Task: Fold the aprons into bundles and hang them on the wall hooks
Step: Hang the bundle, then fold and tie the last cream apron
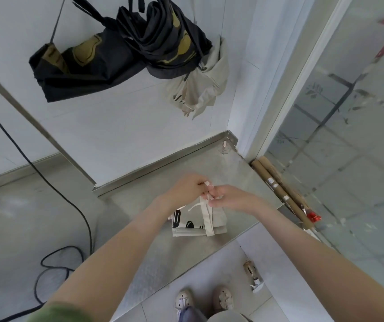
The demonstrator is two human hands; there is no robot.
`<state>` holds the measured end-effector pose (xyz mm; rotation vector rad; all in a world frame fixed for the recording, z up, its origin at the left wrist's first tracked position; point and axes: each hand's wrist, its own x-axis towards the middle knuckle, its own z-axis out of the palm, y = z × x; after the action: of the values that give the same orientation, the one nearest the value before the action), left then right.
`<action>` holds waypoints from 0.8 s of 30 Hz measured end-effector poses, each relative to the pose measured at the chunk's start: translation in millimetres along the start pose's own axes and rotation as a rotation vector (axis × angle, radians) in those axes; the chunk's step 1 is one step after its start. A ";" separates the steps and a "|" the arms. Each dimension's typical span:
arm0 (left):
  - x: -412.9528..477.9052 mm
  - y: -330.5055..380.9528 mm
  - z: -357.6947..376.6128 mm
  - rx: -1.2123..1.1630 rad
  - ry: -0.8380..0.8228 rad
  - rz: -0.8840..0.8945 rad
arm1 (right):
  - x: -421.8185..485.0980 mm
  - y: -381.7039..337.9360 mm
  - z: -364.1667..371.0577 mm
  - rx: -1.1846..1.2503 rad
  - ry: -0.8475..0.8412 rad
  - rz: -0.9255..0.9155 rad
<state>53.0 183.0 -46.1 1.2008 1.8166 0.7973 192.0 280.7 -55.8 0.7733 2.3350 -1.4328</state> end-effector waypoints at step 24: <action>-13.1 -96.1 14.0 -0.498 0.350 -0.478 | 12.2 83.9 -0.1 0.812 0.527 0.163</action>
<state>26.9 138.0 -129.1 0.3015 1.9087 1.1303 230.9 314.6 -123.1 1.6740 1.8597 -2.3389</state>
